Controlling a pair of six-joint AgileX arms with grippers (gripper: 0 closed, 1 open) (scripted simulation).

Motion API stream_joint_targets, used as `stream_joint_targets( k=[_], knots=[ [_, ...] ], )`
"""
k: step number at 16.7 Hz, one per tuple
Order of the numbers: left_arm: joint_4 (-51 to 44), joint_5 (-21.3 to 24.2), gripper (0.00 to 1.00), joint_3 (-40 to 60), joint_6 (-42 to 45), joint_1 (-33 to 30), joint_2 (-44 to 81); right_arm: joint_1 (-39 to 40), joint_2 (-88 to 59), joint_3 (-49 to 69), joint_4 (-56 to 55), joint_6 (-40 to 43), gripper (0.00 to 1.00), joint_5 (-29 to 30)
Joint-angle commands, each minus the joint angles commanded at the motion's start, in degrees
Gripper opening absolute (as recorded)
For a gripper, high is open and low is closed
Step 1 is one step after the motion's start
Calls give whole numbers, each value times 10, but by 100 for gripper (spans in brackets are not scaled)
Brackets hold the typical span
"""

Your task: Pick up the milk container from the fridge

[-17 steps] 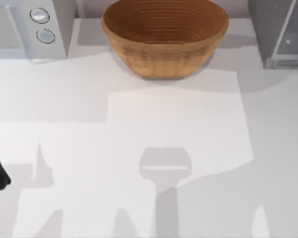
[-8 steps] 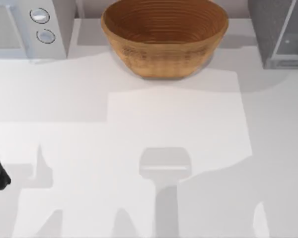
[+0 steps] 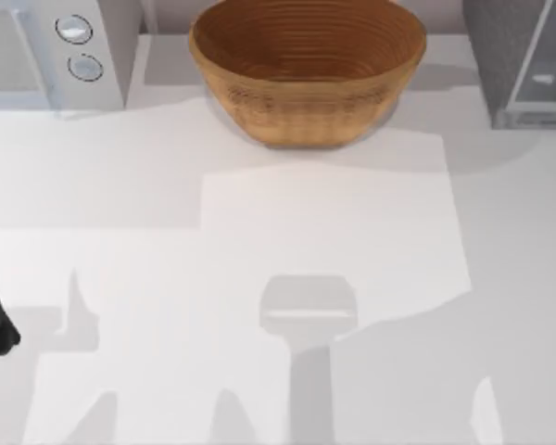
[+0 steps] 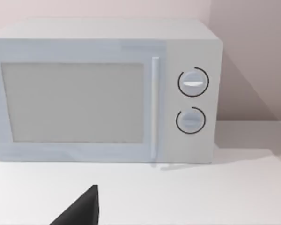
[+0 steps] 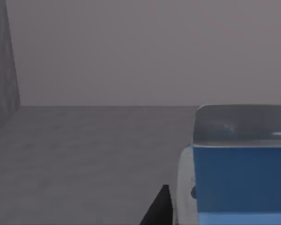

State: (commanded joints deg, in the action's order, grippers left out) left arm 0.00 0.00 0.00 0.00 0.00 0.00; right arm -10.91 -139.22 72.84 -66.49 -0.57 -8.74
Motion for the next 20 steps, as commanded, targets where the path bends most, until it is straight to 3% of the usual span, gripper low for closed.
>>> stream_joint_targets(
  k=[2,3,12,20],
  knots=[
    [0,0,100,0,0,0,0,0,0,0,0,0,2,0],
    [0,0,100,0,0,0,0,0,0,0,0,0,0,0],
    [0,0,100,0,0,0,0,-2,3,-1,2,-1,0,0],
    [0,0,100,0,0,0,0,-2,83,-2,80,-2,0,-1]
  ],
)
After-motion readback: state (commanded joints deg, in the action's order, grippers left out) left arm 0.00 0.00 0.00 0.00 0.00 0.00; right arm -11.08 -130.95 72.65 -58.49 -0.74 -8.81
